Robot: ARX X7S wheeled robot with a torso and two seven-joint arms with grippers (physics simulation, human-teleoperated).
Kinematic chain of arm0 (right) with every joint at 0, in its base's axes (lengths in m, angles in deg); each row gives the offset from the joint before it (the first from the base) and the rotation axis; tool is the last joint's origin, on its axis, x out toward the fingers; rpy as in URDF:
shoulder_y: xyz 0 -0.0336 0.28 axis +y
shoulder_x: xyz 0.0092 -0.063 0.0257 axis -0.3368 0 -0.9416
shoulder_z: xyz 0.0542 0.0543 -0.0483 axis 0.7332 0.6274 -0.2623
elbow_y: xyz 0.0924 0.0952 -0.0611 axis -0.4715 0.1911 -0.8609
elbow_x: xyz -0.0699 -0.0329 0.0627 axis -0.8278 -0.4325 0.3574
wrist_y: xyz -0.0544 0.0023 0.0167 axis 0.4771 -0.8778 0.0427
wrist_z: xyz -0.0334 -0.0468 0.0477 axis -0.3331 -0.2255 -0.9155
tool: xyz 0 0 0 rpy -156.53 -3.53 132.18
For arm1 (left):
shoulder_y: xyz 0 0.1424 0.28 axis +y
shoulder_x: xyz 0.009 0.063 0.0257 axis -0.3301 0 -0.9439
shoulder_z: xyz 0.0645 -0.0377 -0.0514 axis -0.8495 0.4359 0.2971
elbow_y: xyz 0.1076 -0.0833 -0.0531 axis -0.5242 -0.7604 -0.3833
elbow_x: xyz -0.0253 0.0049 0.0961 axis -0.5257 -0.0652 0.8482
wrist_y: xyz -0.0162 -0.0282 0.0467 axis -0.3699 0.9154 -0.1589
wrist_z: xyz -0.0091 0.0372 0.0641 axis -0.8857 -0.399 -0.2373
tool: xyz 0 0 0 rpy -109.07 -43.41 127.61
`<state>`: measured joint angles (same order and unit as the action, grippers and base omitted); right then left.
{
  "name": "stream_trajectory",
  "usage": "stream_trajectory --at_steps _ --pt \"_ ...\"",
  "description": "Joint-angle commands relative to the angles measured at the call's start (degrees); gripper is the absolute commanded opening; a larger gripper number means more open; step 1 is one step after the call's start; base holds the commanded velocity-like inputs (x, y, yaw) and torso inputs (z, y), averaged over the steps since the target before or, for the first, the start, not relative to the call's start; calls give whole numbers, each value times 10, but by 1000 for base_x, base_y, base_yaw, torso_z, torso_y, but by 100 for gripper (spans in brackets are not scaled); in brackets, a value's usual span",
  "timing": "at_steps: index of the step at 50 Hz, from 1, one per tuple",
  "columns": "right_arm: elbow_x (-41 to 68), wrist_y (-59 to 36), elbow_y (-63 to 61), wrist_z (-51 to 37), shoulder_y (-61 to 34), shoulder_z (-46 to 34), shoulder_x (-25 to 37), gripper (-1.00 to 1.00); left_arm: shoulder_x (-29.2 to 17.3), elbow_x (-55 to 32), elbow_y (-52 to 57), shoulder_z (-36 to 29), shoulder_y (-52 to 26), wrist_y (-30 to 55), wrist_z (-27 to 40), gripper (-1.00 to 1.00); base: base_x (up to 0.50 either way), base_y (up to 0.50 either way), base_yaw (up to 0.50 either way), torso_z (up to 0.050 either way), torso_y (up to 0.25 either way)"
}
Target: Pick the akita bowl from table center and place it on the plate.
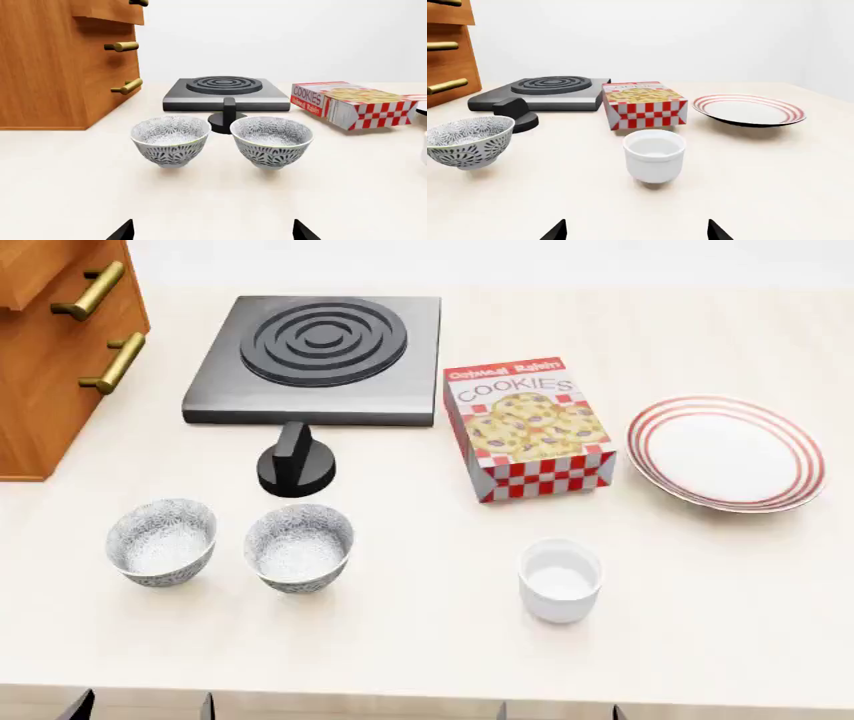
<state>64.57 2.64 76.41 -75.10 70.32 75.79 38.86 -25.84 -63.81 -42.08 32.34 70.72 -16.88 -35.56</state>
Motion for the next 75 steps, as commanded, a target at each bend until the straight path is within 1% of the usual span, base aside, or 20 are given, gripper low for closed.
stream_trajectory --at_steps 1,11,14,16,18,21,24,25,26,28,31,34,36,42,47,48,49,54,75 --pt "11 0 0 -8 0 -12 9 100 -9 -8 -1 -10 -1 0 12 100 0 0 0 0 0" --pt "28 -4 -2 -28 1 -31 26 100 -25 -26 7 -30 2 7 32 100 0 0 0 0 0" --pt "32 -4 -2 -33 1 -34 29 100 -29 -25 8 -34 2 8 38 100 0 0 0 0 0" --pt "33 -8 -6 -35 1 -36 29 100 -33 -10 2 -42 1 7 48 100 0 0 0 0 0" --pt "34 3 8 -37 -1 -37 32 100 -33 -26 2 -41 1 -2 41 100 0 0 0 0 0" --pt "38 -1 -6 -44 4 -37 33 100 -36 -36 13 -39 3 3 44 100 0 0 0 0 0" --pt "42 -14 -44 -60 16 -29 36 100 -43 -24 29 -44 11 0 52 100 0 0 0 0 0" --pt "37 -23 -64 -66 16 -29 39 100 -44 -37 50 -42 13 11 47 100 0 0 0 0 0" --pt "34 -32 -82 -71 17 -30 40 100 -49 -16 71 -48 15 18 58 100 0 0 0 0 0" --pt "30 -54 -129 -79 21 -28 45 100 -52 -26 117 -44 20 31 58 100 0 0 0 0 0" --pt "20 -86 -193 -85 24 -34 54 100 -57 -12 193 -45 32 58 71 100 0 0 0 0 0" --pt "17 -122 -256 -90 26 -36 59 100 -63 -13 241 -39 45 47 78 100 0 0 0 0 0" --pt "17 -142 -292 -93 26 -36 63 100 -68 -7 283 -40 48 66 82 100 0 0 0 0 0" --pt "11 -196 -378 -100 21 -41 73 100 -76 -6 365 -42 51 108 87 100 0 0 0 0 0" --pt "-3 -235 -417 -104 9 -59 80 100 -80 -11 401 -40 50 128 90 100 0 0 0 0 0" --pt "-10 -257 -423 -106 4 -64 81 100 -82 -10 409 -41 48 134 91 100 0 0 0 0 0" --pt "-18 -280 -426 -112 -2 -66 79 100 -82 -11 415 -41 48 137 91 100 0 0 0 0 0" --pt "-15 -253 -430 -114 5 -67 84 100 -86 -13 424 -42 47 142 94 100 8 0 0 0 0" --pt "2 -267 -431 -120 2 -72 91 100 -101 -20 432 -46 47 142 103 100 500 0 0 0 0"
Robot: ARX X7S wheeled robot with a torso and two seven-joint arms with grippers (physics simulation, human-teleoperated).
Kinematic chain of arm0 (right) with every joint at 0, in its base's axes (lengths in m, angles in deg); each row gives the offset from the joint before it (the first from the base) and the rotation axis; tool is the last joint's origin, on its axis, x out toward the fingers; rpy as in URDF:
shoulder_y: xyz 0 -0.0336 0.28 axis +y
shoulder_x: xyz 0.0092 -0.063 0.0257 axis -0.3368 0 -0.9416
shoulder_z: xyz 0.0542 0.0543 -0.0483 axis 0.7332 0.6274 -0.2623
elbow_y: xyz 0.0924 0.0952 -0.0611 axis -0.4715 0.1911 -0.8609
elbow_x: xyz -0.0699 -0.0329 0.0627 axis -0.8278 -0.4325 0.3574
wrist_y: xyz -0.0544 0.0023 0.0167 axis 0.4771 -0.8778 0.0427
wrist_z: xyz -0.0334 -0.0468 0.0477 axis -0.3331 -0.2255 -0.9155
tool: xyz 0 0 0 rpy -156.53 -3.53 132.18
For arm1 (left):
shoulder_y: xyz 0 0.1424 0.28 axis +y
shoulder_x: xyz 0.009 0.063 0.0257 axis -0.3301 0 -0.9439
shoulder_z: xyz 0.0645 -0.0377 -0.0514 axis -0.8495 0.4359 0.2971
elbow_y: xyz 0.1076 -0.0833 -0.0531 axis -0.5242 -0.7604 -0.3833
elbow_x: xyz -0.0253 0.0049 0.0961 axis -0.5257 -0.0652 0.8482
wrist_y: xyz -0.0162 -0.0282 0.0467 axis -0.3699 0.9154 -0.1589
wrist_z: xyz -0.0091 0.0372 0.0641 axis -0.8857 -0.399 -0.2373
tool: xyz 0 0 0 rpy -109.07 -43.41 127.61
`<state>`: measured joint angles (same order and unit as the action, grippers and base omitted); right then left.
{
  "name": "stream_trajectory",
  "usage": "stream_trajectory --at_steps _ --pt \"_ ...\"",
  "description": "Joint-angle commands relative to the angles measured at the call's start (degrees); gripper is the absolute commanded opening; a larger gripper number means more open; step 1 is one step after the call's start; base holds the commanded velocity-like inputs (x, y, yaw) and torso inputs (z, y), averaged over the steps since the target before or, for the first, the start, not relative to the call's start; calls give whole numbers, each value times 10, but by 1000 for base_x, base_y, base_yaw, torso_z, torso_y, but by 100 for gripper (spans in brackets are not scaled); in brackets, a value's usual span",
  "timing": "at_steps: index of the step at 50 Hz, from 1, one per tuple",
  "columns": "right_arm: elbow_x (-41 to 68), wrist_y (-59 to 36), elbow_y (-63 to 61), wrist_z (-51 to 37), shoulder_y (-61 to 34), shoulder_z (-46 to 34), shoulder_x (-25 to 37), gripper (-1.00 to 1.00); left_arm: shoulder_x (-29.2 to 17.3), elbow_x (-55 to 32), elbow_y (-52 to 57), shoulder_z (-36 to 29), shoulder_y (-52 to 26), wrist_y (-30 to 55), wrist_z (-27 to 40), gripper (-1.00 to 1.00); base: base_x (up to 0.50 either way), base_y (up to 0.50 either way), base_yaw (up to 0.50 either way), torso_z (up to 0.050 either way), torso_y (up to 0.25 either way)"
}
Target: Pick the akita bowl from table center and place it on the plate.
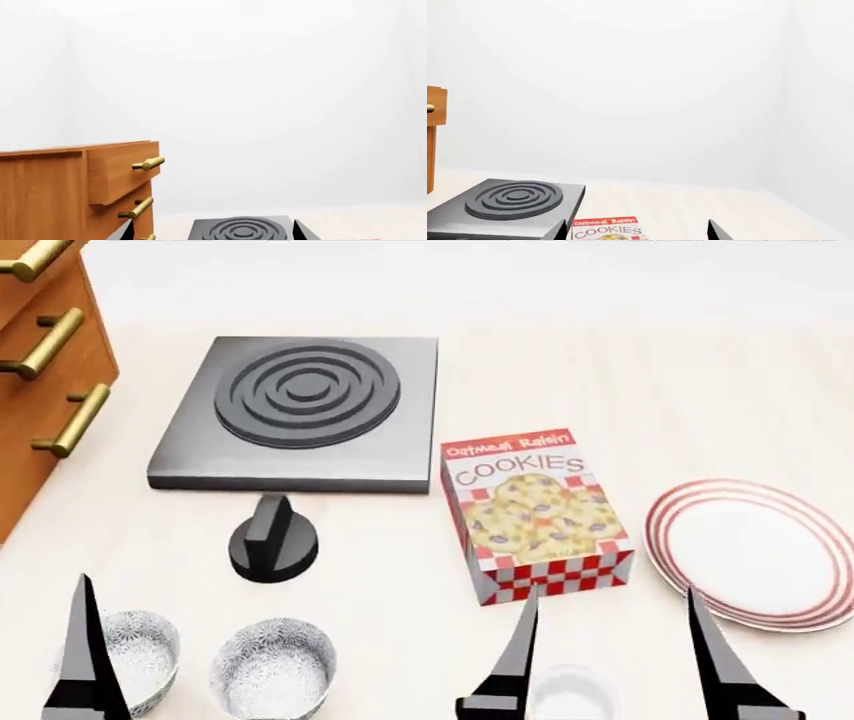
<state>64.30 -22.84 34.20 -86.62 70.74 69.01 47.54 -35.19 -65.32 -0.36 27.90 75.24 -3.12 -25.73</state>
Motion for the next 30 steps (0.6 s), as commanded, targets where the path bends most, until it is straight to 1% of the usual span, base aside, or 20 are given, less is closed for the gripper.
stream_trajectory --at_steps 1,21,28,30 --pt "10 -12 -8 -4 -2 -2 3 100 -8 -5 15 -2 2 2 5 100 500 0 0 0 0" --pt "25 -24 -13 -18 -3 4 6 100 -17 -10 18 -7 1 3 14 100 496 0 0 0 1" --pt "45 14 -10 -17 6 14 4 100 -19 -13 21 -7 -1 7 17 100 0 0 0 0 0" --pt "60 25 -13 -10 9 18 4 100 -20 -14 22 -8 -1 8 18 100 0 -438 0 0 0"
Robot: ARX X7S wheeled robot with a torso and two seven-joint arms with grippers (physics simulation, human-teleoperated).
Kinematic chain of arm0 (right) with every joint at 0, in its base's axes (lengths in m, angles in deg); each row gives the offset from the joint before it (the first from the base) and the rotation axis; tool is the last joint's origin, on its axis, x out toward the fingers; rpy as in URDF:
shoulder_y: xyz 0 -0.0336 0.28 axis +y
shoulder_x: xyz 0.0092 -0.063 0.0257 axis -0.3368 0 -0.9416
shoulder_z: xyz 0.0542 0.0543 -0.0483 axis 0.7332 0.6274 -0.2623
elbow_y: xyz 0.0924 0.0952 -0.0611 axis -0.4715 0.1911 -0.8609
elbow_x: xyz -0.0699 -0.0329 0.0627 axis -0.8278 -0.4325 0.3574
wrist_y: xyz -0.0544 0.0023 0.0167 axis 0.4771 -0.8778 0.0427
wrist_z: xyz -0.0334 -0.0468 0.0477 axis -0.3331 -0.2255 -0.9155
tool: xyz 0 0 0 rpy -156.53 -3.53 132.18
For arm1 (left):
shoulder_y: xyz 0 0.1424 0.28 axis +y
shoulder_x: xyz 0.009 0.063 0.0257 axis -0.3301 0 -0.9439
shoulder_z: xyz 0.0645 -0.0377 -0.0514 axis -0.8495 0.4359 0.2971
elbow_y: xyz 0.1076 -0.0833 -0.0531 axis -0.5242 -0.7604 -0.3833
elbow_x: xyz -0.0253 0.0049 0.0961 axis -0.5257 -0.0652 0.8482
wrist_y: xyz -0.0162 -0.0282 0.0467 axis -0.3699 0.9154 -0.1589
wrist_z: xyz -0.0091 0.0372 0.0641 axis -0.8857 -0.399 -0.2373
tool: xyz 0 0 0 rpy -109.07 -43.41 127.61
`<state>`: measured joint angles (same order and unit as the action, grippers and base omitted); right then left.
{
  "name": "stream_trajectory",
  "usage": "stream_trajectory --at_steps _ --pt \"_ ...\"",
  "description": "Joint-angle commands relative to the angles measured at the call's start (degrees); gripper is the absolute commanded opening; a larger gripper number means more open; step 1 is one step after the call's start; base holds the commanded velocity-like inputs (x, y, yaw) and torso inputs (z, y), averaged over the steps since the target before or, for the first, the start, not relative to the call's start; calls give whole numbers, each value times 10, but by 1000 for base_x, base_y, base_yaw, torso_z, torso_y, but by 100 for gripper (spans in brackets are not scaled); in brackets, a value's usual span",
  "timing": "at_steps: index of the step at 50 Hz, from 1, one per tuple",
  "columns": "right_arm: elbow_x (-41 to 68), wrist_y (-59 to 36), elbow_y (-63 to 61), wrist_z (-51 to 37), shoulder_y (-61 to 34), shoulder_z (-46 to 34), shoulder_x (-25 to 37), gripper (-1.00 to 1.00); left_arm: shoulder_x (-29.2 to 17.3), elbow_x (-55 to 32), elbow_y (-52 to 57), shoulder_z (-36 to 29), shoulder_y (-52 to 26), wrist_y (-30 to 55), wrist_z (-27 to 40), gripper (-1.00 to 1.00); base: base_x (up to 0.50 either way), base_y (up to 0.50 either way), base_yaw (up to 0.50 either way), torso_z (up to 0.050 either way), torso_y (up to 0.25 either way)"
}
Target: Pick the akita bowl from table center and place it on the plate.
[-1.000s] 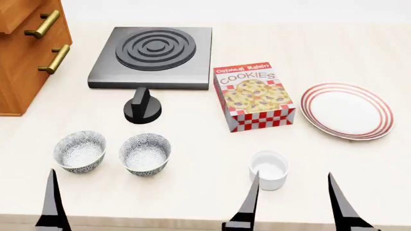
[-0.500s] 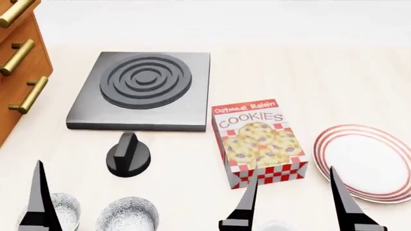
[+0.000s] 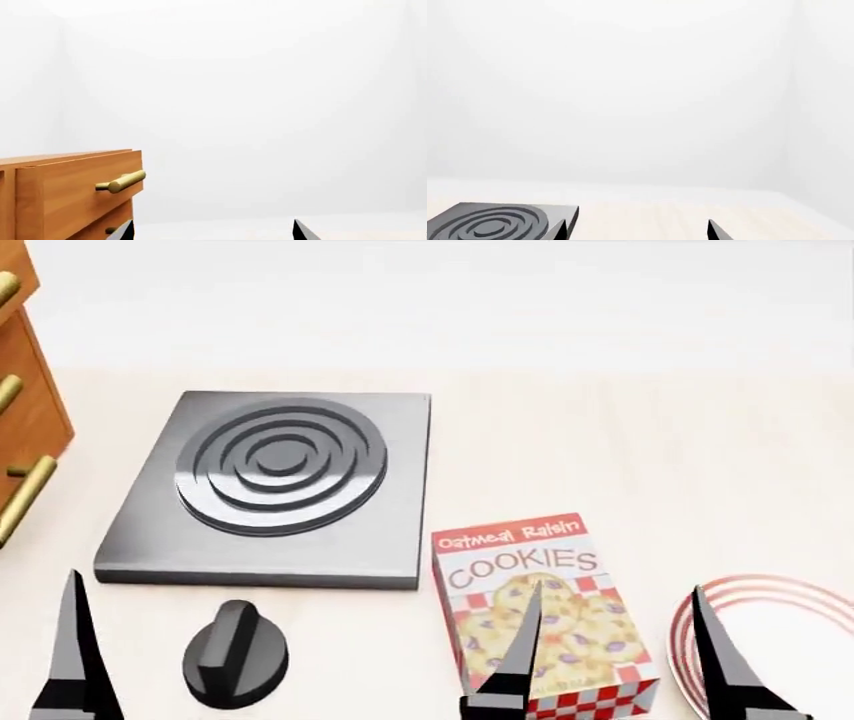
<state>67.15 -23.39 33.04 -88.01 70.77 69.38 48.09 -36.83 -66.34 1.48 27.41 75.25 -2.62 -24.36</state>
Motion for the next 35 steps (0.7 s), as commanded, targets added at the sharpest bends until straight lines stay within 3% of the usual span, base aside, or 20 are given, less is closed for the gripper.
stream_trajectory --at_steps 1,35 --pt "32 27 -4 3 9 14 -1 100 -4 -4 4 -2 -2 4 5 100 0 -500 0 0 0" --pt "56 35 6 -7 9 8 12 100 -16 -12 2 -8 -1 1 18 100 0 -500 0 0 0"
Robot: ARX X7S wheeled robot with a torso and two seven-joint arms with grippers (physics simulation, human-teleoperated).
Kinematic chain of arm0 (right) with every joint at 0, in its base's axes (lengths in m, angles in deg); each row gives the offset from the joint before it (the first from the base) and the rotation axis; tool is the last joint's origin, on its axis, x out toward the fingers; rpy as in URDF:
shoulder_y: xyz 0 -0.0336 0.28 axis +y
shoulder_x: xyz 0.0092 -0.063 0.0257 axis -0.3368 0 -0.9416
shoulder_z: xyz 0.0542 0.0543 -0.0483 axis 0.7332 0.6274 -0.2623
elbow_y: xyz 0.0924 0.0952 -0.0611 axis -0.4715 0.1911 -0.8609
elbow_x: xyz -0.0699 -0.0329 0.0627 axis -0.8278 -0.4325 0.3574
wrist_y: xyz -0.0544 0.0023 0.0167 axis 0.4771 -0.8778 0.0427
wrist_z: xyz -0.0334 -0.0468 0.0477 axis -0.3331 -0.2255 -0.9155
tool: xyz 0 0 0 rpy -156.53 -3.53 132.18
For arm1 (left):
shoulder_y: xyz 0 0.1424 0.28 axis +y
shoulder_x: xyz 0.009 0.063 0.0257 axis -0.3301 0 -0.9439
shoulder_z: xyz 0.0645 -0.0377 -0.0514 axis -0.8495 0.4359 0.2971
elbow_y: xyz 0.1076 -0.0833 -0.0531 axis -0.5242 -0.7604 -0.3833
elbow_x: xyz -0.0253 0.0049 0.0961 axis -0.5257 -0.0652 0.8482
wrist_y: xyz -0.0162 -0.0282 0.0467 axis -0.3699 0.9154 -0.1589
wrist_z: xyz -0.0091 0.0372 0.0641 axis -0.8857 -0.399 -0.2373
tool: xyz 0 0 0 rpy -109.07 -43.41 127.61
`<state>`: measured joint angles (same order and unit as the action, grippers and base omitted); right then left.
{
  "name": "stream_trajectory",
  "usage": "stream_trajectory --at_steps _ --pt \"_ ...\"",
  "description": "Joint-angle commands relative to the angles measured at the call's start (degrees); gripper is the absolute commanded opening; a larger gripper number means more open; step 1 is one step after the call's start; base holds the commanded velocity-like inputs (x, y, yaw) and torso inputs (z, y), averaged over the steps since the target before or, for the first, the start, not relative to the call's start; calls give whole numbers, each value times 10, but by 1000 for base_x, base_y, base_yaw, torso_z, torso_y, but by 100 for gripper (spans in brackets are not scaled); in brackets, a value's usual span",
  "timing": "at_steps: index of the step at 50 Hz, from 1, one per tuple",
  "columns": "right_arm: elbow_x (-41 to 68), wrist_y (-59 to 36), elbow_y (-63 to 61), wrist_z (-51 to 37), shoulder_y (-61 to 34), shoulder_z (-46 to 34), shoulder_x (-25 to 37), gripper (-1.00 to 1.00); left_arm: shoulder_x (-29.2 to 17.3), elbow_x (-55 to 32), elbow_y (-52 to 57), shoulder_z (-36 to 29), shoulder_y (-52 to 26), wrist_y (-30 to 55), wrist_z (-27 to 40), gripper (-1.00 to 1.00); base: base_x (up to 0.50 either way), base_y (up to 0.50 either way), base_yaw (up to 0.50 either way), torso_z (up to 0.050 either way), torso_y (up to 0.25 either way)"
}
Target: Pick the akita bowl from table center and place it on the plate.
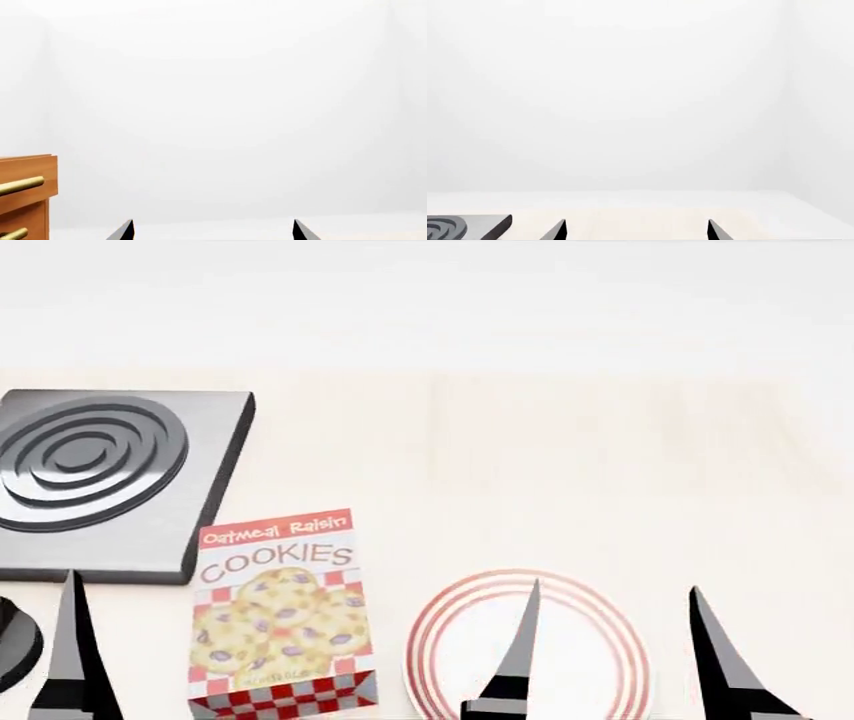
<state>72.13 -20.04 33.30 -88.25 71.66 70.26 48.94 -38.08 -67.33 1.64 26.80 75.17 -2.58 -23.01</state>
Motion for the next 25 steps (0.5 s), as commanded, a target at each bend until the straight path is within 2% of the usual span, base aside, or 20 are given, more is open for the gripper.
stream_trajectory --at_steps 1,3,13,15,21,25 --pt "2 4 3 -6 0 -3 5 100 -4 -2 -1 -2 0 0 5 100 0 -500 0 0 0" --pt "-5 -20 -3 -9 -6 -10 10 100 -4 -3 -1 -2 -1 1 5 100 0 -369 0 0 0" --pt "-9 -30 -4 -10 -11 -25 16 100 -7 8 9 -22 -2 44 12 100 0 0 0 0 0" --pt "-7 -31 -6 -10 -11 -24 17 100 6 -4 15 -6 -6 81 28 100 0 0 0 0 0" --pt "-1 -31 -4 -10 -11 -26 18 100 34 -52 38 39 9 104 53 100 0 0 0 0 0" --pt "4 -38 -13 -9 -14 -28 20 100 51 -111 72 106 28 131 76 100 0 0 0 0 0"
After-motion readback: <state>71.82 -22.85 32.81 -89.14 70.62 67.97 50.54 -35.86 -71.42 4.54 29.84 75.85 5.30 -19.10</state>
